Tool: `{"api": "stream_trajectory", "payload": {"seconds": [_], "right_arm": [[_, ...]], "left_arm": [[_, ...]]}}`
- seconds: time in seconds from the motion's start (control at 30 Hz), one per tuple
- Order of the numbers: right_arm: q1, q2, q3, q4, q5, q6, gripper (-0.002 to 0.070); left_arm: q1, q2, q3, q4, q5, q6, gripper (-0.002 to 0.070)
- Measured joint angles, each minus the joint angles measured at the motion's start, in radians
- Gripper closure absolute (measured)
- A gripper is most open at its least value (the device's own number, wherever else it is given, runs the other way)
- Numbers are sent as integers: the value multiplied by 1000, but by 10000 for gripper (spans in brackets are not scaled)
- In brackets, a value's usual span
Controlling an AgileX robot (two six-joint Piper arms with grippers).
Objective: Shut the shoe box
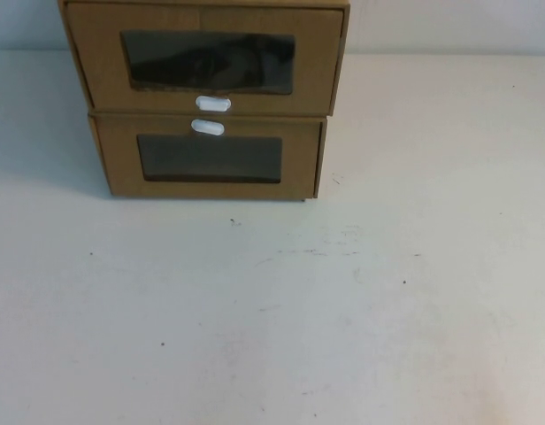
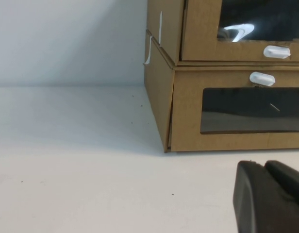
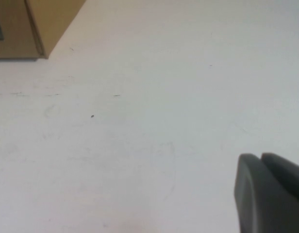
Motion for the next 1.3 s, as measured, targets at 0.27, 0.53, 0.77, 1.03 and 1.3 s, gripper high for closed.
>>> {"api": "stream_trajectory", "payload": {"seconds": [0.27, 0.53, 0.77, 1.03, 1.3], "right_arm": [[0, 0, 0, 0, 2, 0, 689], [0, 0, 0, 0, 2, 0, 689], [0, 0, 0, 0, 3, 0, 689], [0, 0, 0, 2, 3, 0, 689], [0, -2, 0, 4, 3, 0, 689]], "left_arm": [[0, 0, 0, 0, 0, 0, 680], [0, 0, 0, 0, 0, 0, 680], [0, 0, 0, 0, 0, 0, 680], [0, 0, 0, 304, -89, -218, 680], [-18, -24, 0, 1051, -24, -907, 680]]}}
